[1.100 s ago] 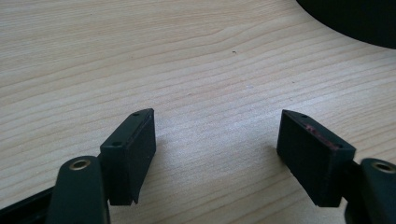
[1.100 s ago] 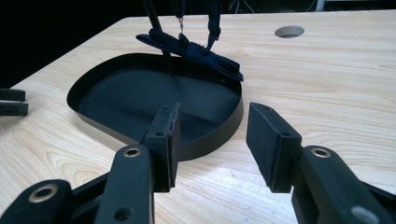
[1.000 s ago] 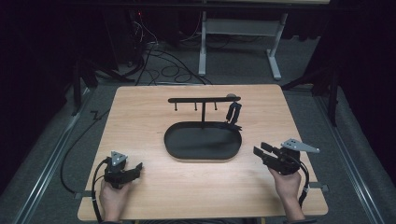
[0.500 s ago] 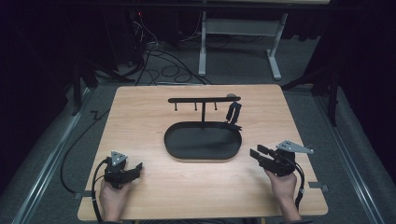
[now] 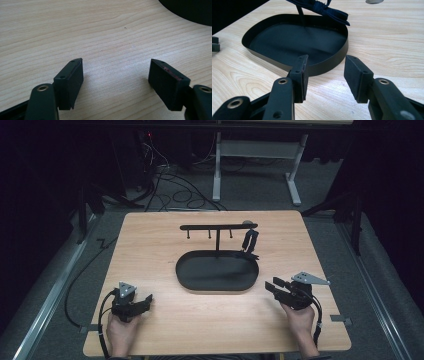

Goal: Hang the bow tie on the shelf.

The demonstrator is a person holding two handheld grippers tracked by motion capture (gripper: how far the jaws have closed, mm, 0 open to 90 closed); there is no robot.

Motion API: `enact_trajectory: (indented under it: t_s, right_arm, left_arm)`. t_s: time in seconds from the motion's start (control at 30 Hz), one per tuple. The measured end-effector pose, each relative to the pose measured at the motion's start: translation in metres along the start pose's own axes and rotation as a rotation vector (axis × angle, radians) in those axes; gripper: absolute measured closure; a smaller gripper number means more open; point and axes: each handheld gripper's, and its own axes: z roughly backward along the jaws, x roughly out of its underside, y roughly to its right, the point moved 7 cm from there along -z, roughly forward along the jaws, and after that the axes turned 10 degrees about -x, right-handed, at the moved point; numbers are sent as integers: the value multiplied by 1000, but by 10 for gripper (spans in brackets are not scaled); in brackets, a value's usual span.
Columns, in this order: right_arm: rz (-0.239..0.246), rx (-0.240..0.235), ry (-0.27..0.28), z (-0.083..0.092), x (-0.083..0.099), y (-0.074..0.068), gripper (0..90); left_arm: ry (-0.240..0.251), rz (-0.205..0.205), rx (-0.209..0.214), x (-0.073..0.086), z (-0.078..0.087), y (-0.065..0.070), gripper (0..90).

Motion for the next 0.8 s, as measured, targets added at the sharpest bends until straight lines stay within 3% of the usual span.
enact_trajectory:
  t_s: [0.8]
  right_arm:
    - [-2, 56, -65, -16, 14, 15, 558]
  left_arm:
    - [0, 0, 0, 0, 0, 0, 287]
